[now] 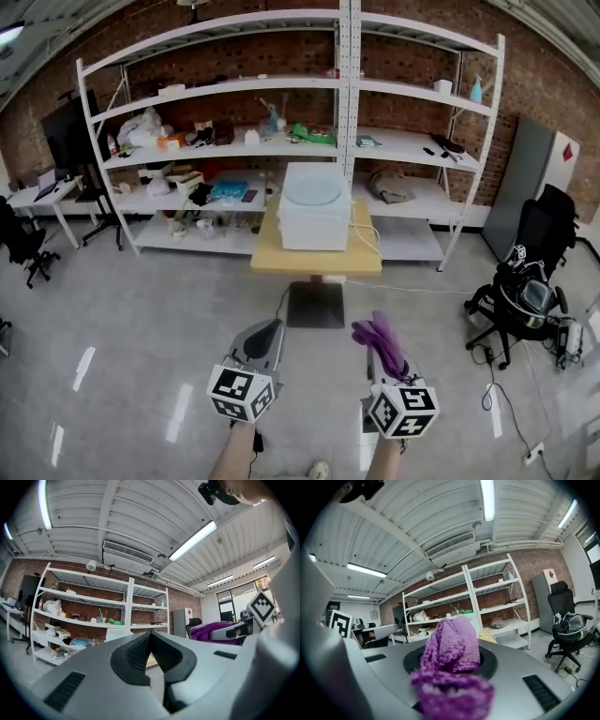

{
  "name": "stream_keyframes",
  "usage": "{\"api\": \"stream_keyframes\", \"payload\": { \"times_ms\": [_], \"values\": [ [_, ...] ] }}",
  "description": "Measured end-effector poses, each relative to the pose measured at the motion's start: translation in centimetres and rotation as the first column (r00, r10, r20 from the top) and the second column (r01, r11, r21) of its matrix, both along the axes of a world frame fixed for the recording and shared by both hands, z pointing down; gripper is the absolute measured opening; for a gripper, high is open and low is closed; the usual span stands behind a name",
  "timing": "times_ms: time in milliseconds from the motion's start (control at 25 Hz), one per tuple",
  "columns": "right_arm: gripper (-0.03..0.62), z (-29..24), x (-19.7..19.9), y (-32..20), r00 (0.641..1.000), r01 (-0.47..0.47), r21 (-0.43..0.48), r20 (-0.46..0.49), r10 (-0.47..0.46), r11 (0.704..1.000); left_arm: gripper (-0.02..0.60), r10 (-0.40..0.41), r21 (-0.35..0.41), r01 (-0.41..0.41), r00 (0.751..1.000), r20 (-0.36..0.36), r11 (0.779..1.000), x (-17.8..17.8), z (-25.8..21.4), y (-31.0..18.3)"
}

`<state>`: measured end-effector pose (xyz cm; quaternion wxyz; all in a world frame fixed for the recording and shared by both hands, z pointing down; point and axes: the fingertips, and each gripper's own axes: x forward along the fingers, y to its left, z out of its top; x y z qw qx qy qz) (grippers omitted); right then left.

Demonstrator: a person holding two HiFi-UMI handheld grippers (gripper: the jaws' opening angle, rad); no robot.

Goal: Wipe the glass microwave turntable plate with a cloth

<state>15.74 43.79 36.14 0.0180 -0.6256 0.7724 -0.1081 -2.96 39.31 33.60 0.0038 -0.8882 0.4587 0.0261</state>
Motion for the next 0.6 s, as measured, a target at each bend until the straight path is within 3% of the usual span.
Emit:
{"api": "stream_keyframes", "payload": {
  "times_ms": [280,600],
  "values": [
    [0.057,-3.7,-9.0,2.0,0.984,0.054,0.136,-0.175,-0.030,0.989,0.002,-0.037,0.024,0.037,0.999,-0.015,0.999,-5.8,-1.0,2.3],
    [0.057,-3.3,-12.2,2.4,0.981,0.085,0.092,-0.184,-0.067,0.992,0.002,-0.058,0.004,0.058,0.998,-0.023,0.998,-8.8,-0.9,3.0]
  ]
}}
